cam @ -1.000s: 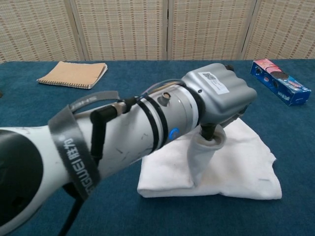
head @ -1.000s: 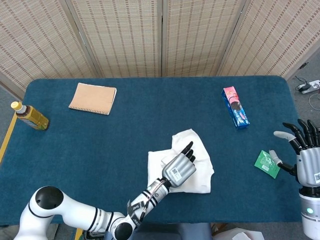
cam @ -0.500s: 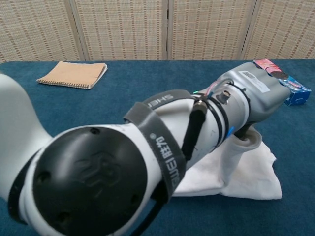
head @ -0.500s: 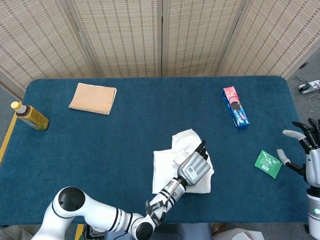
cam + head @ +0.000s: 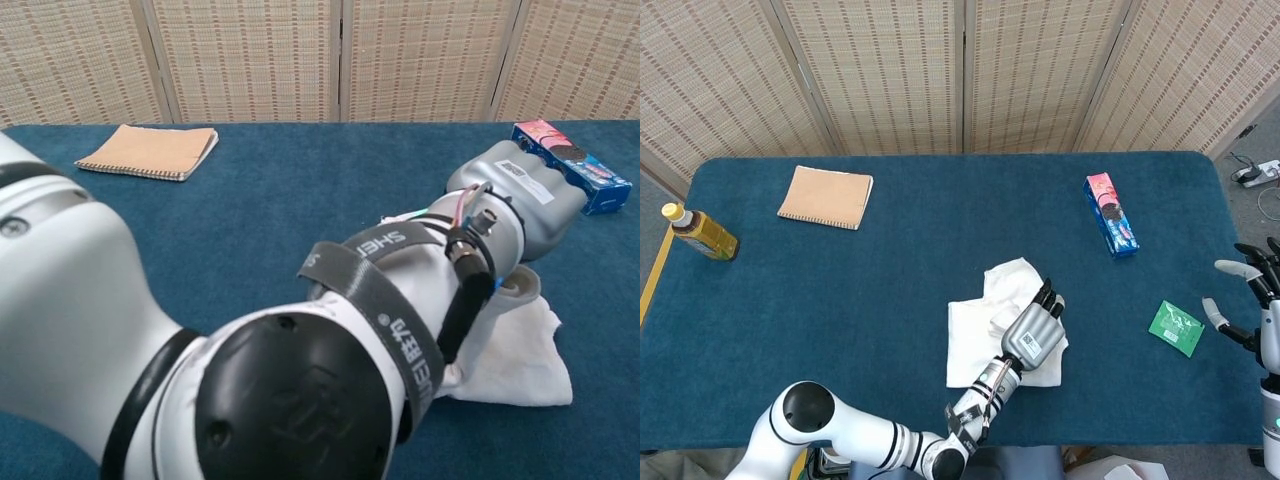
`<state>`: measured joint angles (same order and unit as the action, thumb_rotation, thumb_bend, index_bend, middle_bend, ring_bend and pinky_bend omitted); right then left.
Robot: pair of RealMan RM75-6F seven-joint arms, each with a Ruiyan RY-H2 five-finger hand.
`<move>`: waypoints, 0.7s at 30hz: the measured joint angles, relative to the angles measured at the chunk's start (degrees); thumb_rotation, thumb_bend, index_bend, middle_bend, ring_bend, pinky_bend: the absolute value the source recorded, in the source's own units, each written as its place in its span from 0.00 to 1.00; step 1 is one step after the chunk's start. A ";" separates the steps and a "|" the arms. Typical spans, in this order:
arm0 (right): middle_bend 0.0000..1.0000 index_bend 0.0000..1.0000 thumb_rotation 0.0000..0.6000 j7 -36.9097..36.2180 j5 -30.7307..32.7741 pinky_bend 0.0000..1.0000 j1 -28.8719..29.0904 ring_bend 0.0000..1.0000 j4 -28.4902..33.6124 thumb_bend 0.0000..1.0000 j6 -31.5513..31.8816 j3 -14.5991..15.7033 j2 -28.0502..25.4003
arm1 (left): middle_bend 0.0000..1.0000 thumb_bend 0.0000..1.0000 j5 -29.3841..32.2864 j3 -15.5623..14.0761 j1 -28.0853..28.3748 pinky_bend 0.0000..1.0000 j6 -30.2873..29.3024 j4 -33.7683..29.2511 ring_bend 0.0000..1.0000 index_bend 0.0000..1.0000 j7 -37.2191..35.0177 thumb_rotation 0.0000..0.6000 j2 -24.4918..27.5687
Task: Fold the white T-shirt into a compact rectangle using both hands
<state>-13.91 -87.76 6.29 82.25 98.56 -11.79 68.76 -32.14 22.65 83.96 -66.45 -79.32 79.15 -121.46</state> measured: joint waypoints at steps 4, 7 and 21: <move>0.23 0.36 1.00 0.05 -0.17 0.00 0.05 0.08 0.11 0.21 0.08 -0.09 0.02 | 0.00 0.11 -0.02 0.91 0.18 0.00 -1.80 0.32 0.00 0.00 -0.94 1.00 -1.06; 0.23 0.36 1.00 0.11 -0.28 0.00 0.02 0.08 0.26 0.21 0.27 -0.16 0.01 | 0.00 0.08 -1.26 1.23 0.42 0.00 -2.80 0.95 0.00 0.00 -1.74 1.00 -1.92; 0.23 0.37 1.00 -0.11 -1.30 0.04 0.16 0.09 1.22 0.21 -0.55 0.35 -0.99 | 0.00 0.07 -4.19 -0.40 -4.53 0.00 -6.03 -5.34 0.00 0.00 -5.34 1.00 2.44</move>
<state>-14.01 -89.06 6.44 83.47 98.02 -11.44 67.77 -36.33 22.25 79.43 -72.48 -84.66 73.82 -119.02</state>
